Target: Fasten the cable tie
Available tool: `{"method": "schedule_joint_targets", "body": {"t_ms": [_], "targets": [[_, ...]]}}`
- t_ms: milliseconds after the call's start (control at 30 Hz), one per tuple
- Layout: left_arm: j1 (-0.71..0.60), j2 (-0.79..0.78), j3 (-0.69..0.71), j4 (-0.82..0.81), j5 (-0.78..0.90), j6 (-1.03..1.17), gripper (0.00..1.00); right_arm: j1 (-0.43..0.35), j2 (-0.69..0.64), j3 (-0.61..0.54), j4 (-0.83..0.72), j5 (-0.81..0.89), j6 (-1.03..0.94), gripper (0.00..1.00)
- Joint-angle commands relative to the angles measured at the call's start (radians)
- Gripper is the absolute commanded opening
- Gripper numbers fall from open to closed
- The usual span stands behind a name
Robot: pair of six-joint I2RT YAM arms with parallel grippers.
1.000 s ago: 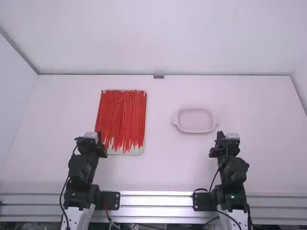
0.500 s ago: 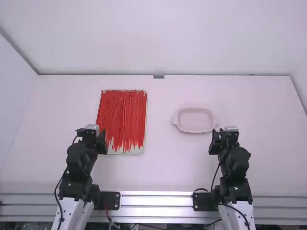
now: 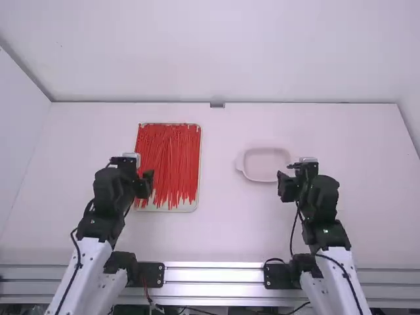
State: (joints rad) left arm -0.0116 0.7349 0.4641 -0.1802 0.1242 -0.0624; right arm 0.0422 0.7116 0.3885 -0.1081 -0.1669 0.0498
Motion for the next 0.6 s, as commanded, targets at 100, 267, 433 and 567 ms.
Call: {"method": "schedule_joint_targets", "body": {"t_ms": [100,267,433,567], "targets": [[-0.012,0.144,0.119,-0.053,0.044,-0.032,0.68,0.046,0.137,0.113,-0.037,-0.056,-0.008,0.69],[-0.011,0.245,0.185,-0.095,0.066,-0.043,0.76,0.078,0.212,0.168,-0.041,-0.082,-0.009,0.77],[-0.017,0.349,0.29,-0.192,0.091,-0.025,0.84,0.092,0.275,0.224,0.002,-0.15,0.03,0.85],[-0.018,0.418,0.383,-0.264,0.077,-0.027,0.89,0.104,0.317,0.262,0.011,-0.201,0.011,0.9]]}}
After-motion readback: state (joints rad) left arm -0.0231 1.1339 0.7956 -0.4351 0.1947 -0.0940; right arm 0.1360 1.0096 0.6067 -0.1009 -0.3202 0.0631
